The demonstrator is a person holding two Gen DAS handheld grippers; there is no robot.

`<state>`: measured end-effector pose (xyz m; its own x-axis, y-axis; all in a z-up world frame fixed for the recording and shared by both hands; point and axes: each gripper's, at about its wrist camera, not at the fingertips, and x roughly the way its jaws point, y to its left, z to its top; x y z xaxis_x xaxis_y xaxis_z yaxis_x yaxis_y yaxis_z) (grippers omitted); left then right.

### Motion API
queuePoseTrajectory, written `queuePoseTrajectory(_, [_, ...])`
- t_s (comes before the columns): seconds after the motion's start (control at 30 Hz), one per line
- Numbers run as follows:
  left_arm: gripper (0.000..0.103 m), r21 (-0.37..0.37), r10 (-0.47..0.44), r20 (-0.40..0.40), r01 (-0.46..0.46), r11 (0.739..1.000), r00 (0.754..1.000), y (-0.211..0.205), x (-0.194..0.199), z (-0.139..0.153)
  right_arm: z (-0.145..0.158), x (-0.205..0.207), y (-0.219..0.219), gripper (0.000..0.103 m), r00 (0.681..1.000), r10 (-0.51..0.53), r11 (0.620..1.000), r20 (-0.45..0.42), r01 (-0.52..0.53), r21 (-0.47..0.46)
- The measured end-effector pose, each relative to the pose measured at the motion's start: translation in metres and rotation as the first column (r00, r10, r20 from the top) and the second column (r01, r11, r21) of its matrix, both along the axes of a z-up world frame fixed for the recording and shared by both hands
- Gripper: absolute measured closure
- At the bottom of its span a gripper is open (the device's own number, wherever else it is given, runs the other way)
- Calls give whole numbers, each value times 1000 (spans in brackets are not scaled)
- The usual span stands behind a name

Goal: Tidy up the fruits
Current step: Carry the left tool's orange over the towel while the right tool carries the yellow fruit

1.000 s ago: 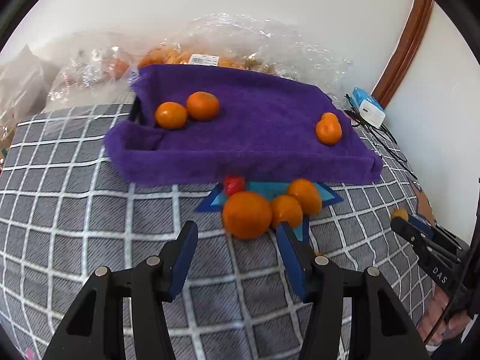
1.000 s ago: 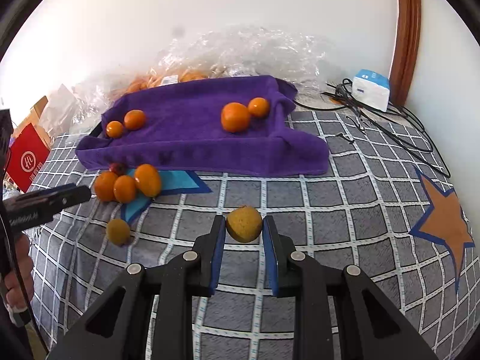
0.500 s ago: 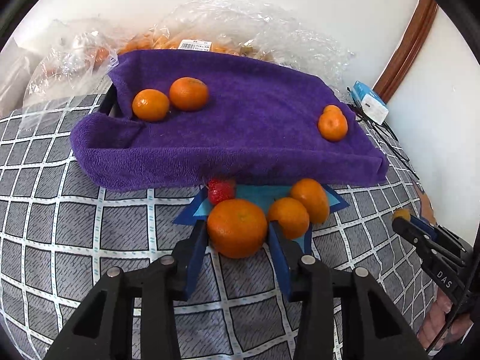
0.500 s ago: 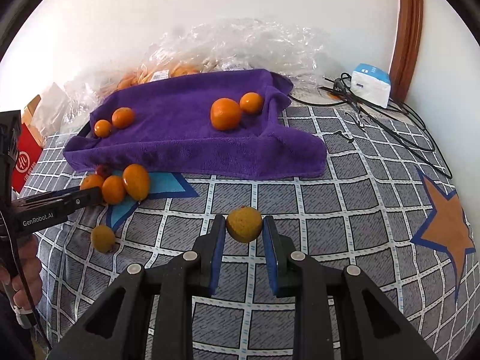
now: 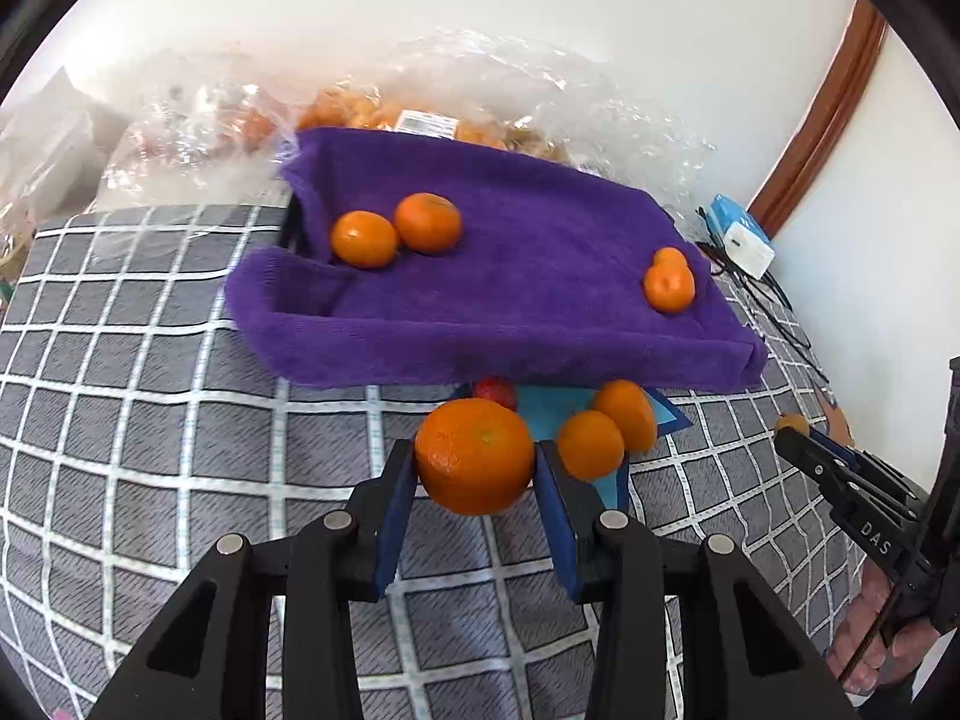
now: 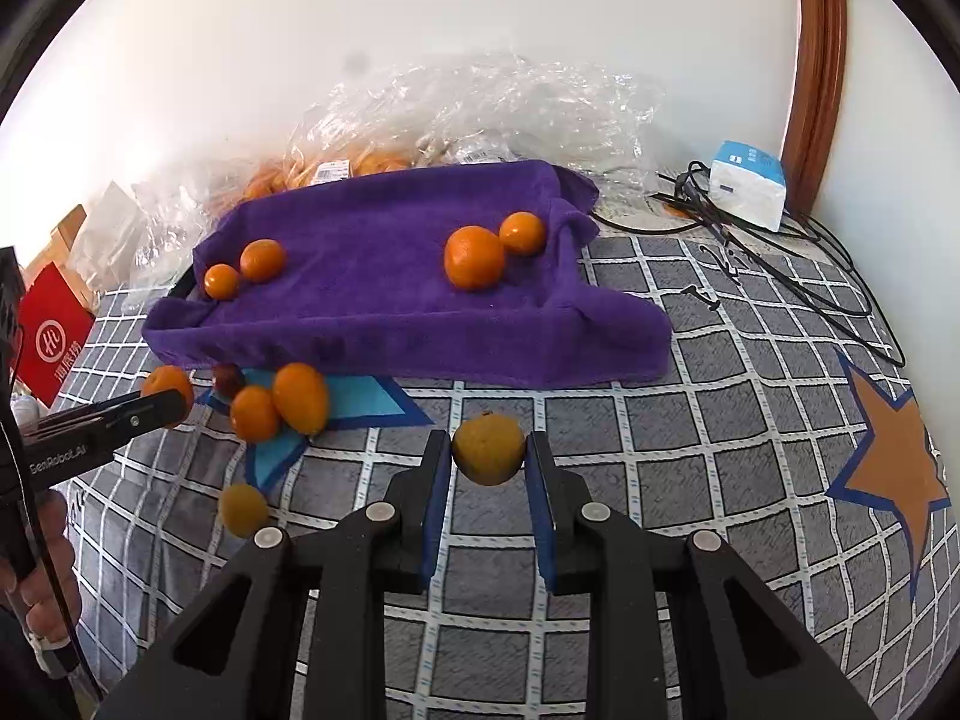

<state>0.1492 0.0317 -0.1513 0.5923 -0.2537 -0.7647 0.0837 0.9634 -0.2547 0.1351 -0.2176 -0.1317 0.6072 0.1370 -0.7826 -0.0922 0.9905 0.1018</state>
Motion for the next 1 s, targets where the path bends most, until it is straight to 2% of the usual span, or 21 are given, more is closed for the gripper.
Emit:
queuePoseTrajectory(0.4, [65, 7, 54, 32, -55, 998, 998, 19, -11, 21, 17, -3, 15, 78, 999, 27, 999, 30, -28, 23])
queuePoseTrajectory(1.0, [65, 14, 60, 68, -61, 998, 996, 16, -16, 46, 39, 1, 17, 78, 996, 49, 998, 76, -52, 33])
